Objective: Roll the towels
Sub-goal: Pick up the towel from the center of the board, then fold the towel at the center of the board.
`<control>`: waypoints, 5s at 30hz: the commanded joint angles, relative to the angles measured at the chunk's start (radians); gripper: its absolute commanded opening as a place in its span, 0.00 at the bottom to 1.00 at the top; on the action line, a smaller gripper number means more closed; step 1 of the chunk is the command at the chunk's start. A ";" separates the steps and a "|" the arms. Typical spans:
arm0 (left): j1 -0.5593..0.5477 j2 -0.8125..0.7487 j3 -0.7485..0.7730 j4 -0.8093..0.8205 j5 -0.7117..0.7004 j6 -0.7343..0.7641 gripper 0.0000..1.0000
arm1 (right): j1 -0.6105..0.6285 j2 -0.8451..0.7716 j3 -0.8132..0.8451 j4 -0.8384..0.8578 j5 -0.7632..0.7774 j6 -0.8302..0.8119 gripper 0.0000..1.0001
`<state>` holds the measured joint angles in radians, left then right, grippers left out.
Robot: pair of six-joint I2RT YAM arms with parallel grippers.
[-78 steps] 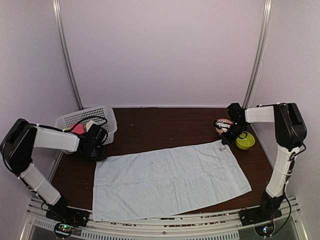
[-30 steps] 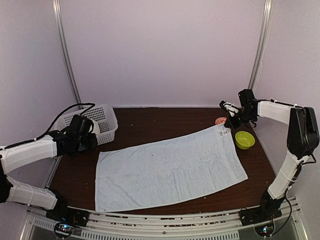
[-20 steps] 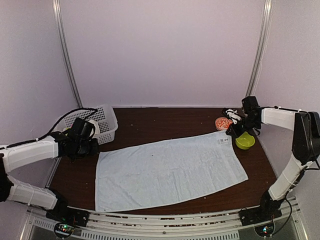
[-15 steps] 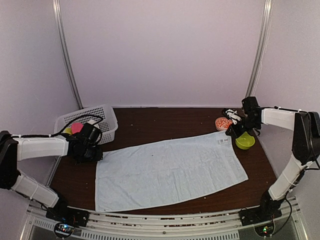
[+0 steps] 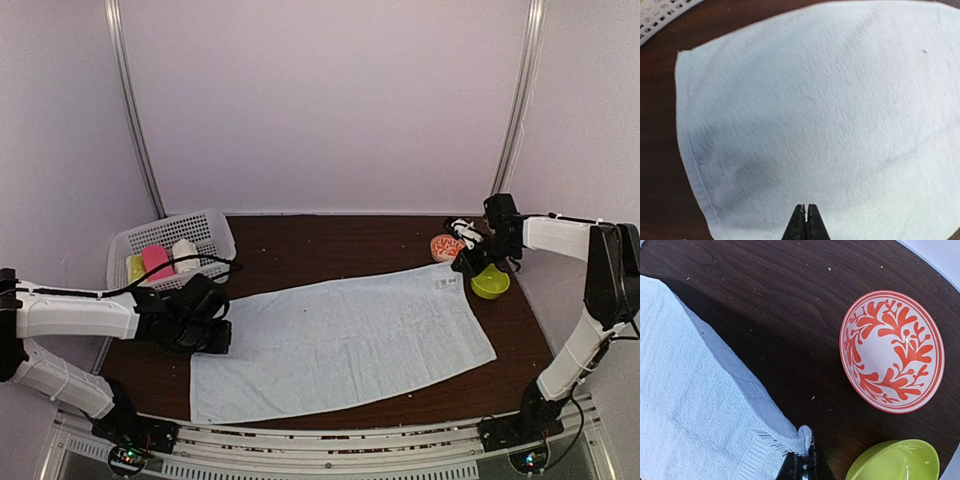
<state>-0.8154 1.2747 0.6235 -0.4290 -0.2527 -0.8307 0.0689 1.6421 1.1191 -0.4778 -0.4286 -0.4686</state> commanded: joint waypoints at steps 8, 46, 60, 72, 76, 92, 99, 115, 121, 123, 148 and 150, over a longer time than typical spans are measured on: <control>-0.344 -0.081 -0.120 -0.255 0.198 -0.315 0.00 | -0.007 0.001 0.003 -0.020 0.052 -0.003 0.03; 0.207 0.103 0.120 -0.044 -0.117 -0.089 0.31 | -0.037 0.045 0.051 -0.085 -0.015 -0.036 0.04; 0.295 0.263 0.145 0.094 -0.066 0.069 0.22 | -0.036 0.058 0.051 -0.066 -0.024 -0.019 0.04; 0.306 0.320 0.119 0.121 -0.062 0.073 0.23 | -0.037 0.070 0.050 -0.060 -0.029 -0.018 0.04; 0.305 0.324 0.110 0.126 -0.039 0.075 0.20 | -0.037 0.065 0.050 -0.061 -0.023 -0.019 0.04; 0.313 0.010 0.148 0.060 -0.248 0.153 0.00 | -0.037 0.128 0.228 -0.080 -0.026 0.028 0.04; 0.318 -0.103 0.144 0.033 -0.253 0.161 0.00 | -0.037 0.152 0.288 -0.100 -0.054 0.038 0.04; 0.317 -0.257 0.102 -0.214 0.028 0.176 0.00 | -0.121 -0.009 0.065 -0.181 -0.140 -0.127 0.04; 0.312 -0.284 0.107 -0.306 0.091 0.151 0.00 | -0.126 -0.051 -0.012 -0.226 -0.136 -0.205 0.04; 0.312 -0.264 0.131 -0.374 0.109 0.147 0.00 | -0.130 -0.061 -0.035 -0.233 -0.133 -0.220 0.04; 0.311 -0.141 0.064 -0.527 0.316 0.227 0.00 | -0.196 -0.132 -0.160 -0.316 -0.177 -0.395 0.03; 0.311 -0.132 0.064 -0.528 0.322 0.236 0.00 | -0.198 -0.133 -0.167 -0.340 -0.194 -0.432 0.04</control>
<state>-0.5056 1.1290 0.6952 -0.9375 0.0460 -0.6292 -0.1162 1.5242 0.9714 -0.7628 -0.5819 -0.8257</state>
